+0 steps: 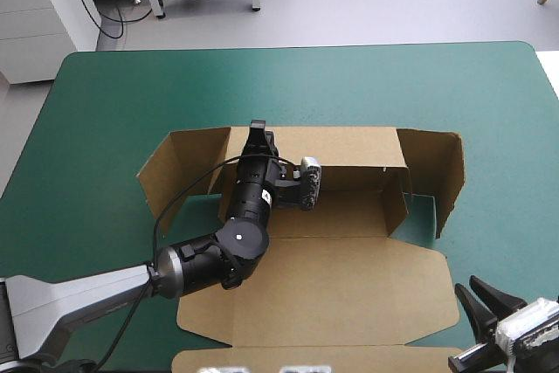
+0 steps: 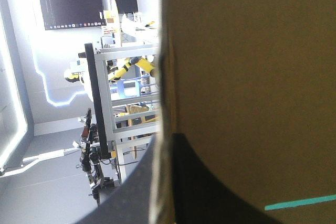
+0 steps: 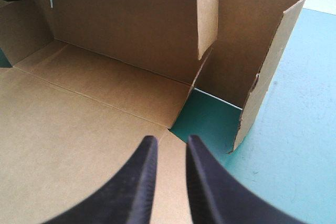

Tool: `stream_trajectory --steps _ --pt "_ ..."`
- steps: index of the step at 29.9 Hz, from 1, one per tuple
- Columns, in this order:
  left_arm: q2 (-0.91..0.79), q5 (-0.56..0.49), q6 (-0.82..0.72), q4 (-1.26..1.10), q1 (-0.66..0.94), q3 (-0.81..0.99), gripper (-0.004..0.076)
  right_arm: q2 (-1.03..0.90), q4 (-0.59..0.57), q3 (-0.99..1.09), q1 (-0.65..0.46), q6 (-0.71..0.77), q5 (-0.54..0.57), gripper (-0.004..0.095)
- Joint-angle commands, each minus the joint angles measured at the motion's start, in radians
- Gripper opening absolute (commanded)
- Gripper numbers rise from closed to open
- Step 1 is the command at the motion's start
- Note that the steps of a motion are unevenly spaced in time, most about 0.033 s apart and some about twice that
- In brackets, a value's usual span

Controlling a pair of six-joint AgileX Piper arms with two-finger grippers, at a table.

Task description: Fold the box

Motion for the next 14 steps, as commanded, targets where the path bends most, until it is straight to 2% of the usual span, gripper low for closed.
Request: stream_trajectory --steps 1,3,5,9,14 --pt "-0.046 0.041 -0.014 0.068 -0.007 -0.024 -0.0008 0.019 0.007 -0.025 -0.005 0.010 -0.071 0.0552" --pt "-0.046 0.041 -0.014 0.068 -0.007 -0.024 -0.0008 0.019 0.007 -0.025 -0.005 0.028 -0.070 0.0720" --pt "-0.046 0.041 -0.014 0.068 -0.007 -0.024 -0.0008 0.019 0.007 -0.029 -0.005 0.059 -0.063 0.0796" --pt "-0.046 0.041 -0.014 0.068 -0.007 -0.024 -0.0008 0.047 -0.014 -0.061 -0.005 0.148 -0.063 0.0814" --pt "-0.046 0.041 -0.014 0.068 -0.007 -0.024 -0.0008 0.174 -0.163 -0.149 -0.005 0.252 -0.082 0.0814"
